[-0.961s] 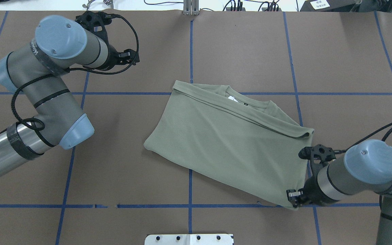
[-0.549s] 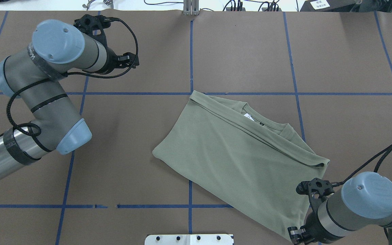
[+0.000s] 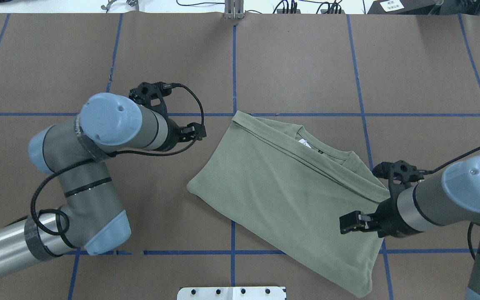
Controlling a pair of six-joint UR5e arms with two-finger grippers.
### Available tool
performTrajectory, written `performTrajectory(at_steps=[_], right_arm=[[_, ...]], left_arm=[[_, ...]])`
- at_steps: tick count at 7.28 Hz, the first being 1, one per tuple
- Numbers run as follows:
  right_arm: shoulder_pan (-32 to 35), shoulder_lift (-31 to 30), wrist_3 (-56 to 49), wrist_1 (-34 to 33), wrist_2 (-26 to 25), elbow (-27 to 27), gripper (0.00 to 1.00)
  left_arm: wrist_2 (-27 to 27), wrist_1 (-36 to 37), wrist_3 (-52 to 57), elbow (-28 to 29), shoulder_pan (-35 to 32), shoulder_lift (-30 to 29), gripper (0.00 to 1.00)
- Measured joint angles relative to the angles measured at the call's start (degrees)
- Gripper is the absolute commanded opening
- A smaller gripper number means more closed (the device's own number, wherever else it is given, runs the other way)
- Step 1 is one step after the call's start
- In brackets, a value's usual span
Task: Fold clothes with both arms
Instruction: 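Move the left gripper to the shirt's near edge while the right reaches the collar, then pull the shirt's far end with the left gripper while the right withdraws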
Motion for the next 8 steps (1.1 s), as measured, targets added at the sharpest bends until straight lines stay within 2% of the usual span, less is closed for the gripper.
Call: performTrajectory(at_steps=[3, 8], right_arm=[[8.7, 3.9, -0.5, 1.2, -0.4, -2.3, 1.00], [10.0, 6.0, -0.6, 1.4, -0.4, -4.3, 1.00]], left_arm=[[0.3, -0.1, -13.4, 0.6, 7.6, -1.1, 0.98], [0.8, 1.0, -16.6, 5.2, 8.6, -2.6, 0.87]])
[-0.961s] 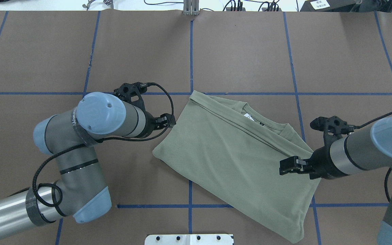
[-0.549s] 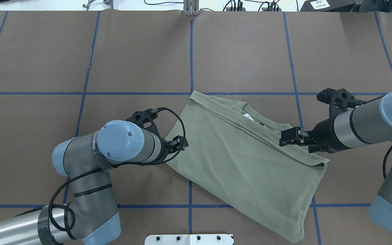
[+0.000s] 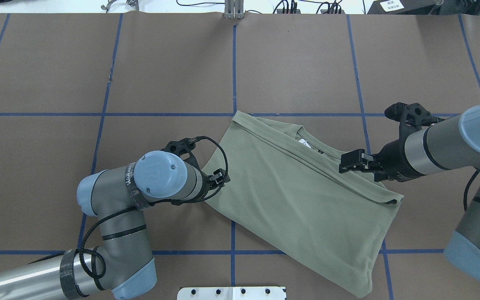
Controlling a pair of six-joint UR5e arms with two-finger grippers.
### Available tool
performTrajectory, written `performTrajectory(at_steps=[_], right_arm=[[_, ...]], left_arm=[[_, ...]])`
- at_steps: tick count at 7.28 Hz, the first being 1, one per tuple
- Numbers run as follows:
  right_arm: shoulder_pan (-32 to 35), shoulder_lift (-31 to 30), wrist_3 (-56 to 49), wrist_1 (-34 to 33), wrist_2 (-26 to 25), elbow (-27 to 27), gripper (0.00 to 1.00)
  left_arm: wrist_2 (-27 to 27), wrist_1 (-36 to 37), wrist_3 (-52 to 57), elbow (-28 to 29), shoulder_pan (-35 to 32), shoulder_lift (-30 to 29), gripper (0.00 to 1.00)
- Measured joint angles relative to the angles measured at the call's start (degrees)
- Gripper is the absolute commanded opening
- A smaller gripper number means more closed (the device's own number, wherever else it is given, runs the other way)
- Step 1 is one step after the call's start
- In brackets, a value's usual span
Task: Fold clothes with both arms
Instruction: 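Pull the shirt's far end with the left gripper while the right withdraws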
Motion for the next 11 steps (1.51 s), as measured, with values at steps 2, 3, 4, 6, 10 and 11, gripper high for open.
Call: performTrajectory(at_steps=[2, 3, 4, 6, 10, 11], right_arm=[[0.1, 0.0, 0.0, 0.0, 0.1, 0.0, 1.00], [0.2, 0.1, 0.0, 0.0, 0.1, 0.0, 1.00], [0.3, 0.1, 0.0, 0.0, 0.2, 0.1, 1.00], [0.4, 0.0, 0.0, 0.0, 0.3, 0.0, 1.00], [0.7, -0.1, 0.0, 0.0, 0.4, 0.0, 1.00], [0.9, -0.1, 0.0, 0.0, 0.4, 0.0, 1.00]], left_arm=[[0.0, 2.7, -0.1, -0.3, -0.1, 0.1, 0.35], [0.0, 3.2, -0.6, -0.4, -0.1, 0.0, 0.00], [0.0, 3.3, -1.5, -0.6, -0.1, -0.1, 0.00], [-0.1, 3.4, -2.0, -1.4, -0.1, -0.3, 0.00], [-0.4, 3.6, -0.4, -2.2, -4.6, 0.0, 0.00], [-0.4, 3.6, 2.0, -1.6, -7.4, 0.0, 0.00]])
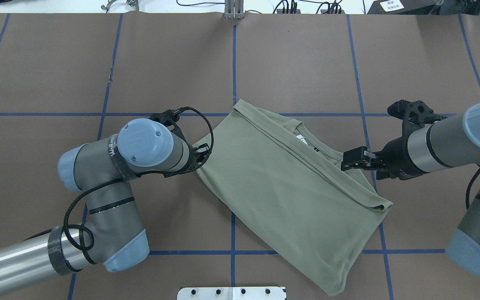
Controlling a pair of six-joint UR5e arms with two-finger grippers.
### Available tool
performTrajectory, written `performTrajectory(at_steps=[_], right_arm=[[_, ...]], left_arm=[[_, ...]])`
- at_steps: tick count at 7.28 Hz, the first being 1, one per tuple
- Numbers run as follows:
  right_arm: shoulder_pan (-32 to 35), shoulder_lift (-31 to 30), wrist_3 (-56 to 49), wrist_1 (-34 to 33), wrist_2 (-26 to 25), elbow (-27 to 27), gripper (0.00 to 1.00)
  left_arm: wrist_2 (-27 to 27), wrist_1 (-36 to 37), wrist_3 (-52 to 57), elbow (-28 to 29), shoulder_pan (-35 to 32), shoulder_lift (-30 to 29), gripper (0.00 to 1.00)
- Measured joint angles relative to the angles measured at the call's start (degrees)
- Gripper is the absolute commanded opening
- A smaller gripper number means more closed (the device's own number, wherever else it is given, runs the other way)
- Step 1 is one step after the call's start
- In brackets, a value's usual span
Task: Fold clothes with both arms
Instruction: 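Pull the shirt's far end with the left gripper while the right withdraws, then hold the shirt's far end with the left gripper while the right gripper approaches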
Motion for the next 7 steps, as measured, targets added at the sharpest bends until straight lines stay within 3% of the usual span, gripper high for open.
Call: performTrajectory(at_steps=[3, 5, 7], right_arm=[[0.5, 0.2, 0.0, 0.0, -0.1, 0.0, 1.00], [0.7, 0.2, 0.0, 0.0, -0.2, -0.1, 1.00], [1.1, 0.3, 0.0, 0.0, -0.2, -0.2, 1.00]], left_arm=[[0.2, -3.8, 11.3, 7.4, -9.4, -0.7, 0.00], [0.3, -10.9, 15.9, 18.5, -13.8, -5.5, 0.00], [0.8, -17.8, 17.0, 31.0, -15.4, -14.2, 0.00]])
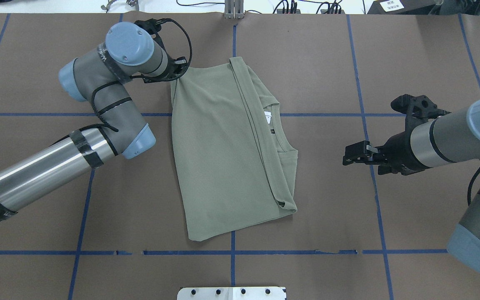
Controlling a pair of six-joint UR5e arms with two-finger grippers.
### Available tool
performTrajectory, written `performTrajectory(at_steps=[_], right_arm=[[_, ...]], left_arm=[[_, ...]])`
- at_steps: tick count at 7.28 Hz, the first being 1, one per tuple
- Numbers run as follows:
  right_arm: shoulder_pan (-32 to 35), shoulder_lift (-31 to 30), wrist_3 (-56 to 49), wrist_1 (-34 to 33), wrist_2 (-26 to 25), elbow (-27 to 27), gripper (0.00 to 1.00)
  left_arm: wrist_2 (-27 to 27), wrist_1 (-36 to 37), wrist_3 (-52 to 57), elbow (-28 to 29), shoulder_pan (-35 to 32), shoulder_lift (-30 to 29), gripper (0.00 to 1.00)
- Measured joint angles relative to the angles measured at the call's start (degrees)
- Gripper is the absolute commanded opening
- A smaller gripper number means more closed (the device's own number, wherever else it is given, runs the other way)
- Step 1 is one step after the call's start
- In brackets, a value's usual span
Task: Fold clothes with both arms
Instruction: 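Hold the shirt's far end with the left gripper while the right gripper approaches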
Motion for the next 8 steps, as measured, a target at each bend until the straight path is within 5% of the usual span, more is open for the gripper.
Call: performTrajectory(at_steps=[2, 3, 8], right_arm=[[0.4, 0.0, 0.0, 0.0, 0.0, -0.2, 1.00], [0.5, 0.0, 0.0, 0.0, 0.0, -0.3, 1.00], [0.7, 1.8, 0.0, -0.2, -0.5, -1.7, 1.00]], left_arm=[[3.3, -6.8, 0.2, 10.5, 0.0, -7.8, 0.00], [5.0, -9.8, 0.2, 14.3, 0.1, -10.2, 0.99], [8.3, -12.4, 6.6, 16.6, -0.9, -11.3, 1.00]])
